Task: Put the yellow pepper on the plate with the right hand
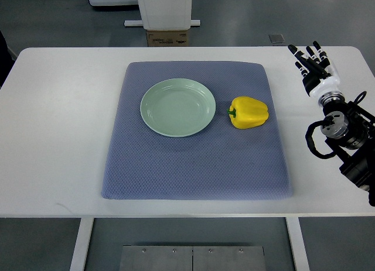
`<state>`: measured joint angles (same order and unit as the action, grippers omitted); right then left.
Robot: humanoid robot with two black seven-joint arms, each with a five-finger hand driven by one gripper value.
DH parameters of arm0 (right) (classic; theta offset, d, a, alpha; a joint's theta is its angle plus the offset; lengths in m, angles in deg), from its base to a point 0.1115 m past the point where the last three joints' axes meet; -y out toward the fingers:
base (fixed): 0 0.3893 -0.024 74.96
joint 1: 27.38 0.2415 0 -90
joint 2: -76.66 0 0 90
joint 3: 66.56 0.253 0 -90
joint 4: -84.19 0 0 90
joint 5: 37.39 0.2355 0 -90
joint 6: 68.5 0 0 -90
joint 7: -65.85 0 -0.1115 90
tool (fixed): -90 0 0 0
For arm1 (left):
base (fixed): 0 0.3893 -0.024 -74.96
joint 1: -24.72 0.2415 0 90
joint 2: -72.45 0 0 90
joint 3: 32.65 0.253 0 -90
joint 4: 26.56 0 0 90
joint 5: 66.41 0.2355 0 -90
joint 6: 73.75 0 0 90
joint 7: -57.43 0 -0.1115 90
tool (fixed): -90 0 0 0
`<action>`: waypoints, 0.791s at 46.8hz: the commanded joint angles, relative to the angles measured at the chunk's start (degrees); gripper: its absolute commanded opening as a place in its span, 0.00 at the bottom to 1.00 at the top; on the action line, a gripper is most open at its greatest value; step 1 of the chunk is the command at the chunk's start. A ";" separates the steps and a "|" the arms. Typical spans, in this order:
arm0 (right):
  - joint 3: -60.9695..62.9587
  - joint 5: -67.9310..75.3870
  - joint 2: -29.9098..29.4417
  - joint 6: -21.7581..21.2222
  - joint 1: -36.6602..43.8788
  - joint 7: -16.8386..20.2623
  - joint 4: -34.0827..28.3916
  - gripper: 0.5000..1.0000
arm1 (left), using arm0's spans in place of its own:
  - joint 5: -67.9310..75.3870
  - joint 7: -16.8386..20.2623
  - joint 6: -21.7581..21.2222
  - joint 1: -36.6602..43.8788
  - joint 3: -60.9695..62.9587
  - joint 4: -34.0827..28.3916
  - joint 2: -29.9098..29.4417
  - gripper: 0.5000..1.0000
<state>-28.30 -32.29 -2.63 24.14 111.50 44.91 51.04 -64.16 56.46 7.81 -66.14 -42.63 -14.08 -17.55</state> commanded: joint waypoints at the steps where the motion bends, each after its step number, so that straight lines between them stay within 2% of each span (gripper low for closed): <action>1: -0.03 0.00 -0.26 0.00 -0.10 0.03 0.02 1.00 | -0.23 0.09 -0.09 -0.11 -0.12 0.00 0.00 1.00; 22: -0.03 0.00 -1.49 0.00 -0.10 0.03 0.11 1.00 | -0.14 0.00 -0.09 0.60 -0.03 -0.09 0.00 1.00; 37: 0.14 0.00 -0.87 -0.09 0.86 0.29 3.62 1.00 | -0.14 0.00 0.00 0.51 -0.03 -0.09 0.00 1.00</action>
<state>-28.14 -32.26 -3.58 24.10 112.11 45.06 54.37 -64.29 56.46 7.80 -65.64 -42.66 -14.16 -17.55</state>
